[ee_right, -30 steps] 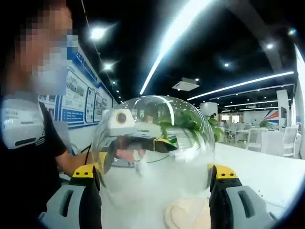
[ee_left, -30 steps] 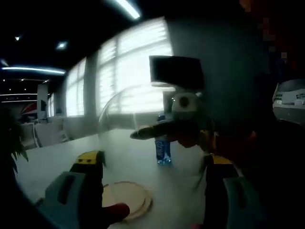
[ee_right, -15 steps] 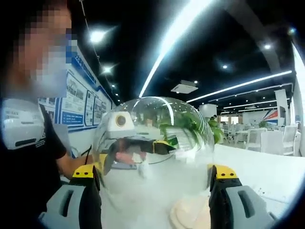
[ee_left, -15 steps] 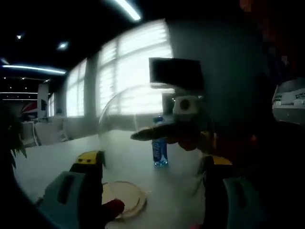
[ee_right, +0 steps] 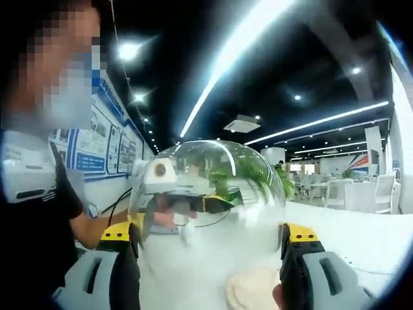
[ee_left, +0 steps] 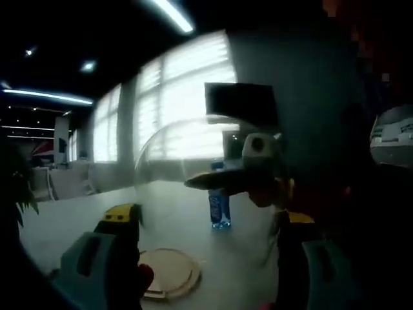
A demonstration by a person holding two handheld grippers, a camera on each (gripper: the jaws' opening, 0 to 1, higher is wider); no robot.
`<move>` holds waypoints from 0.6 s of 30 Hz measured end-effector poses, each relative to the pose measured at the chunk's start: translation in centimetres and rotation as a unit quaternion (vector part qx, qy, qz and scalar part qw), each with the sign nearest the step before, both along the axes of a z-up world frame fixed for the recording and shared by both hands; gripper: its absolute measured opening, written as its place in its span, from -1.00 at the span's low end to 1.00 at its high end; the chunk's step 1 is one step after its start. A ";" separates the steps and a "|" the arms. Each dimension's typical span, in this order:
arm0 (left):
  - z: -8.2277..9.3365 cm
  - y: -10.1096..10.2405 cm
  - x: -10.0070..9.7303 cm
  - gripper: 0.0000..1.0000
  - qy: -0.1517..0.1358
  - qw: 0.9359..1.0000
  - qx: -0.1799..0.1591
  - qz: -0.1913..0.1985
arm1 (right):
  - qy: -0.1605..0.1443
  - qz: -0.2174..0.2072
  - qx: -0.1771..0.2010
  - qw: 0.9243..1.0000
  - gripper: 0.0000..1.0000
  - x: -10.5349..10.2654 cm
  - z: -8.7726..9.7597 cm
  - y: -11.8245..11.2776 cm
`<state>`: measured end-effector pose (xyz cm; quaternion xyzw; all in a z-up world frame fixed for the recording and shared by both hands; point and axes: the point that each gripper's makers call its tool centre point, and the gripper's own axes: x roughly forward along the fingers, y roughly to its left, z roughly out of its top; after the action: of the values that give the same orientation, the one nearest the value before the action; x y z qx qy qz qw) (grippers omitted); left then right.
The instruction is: Open the cover put in the Mizone put the cover back on
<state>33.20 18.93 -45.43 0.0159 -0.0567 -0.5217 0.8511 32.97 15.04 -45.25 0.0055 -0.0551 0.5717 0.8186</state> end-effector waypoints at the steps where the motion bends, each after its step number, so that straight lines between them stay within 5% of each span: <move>1: 0.0 0.1 0.0 0.54 0.001 1.000 -0.002 -0.001 | -0.003 -0.005 0.004 1.000 0.70 0.0 0.0 -0.1; 18: 0.3 0.5 0.2 0.56 -0.001 1.000 -0.017 -0.022 | -0.019 0.004 0.040 0.999 0.69 0.4 0.7 -0.2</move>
<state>33.41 19.39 -45.16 0.0007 -0.0668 -0.5396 0.8392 33.37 14.89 -44.58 0.0274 -0.0932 0.5720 0.8145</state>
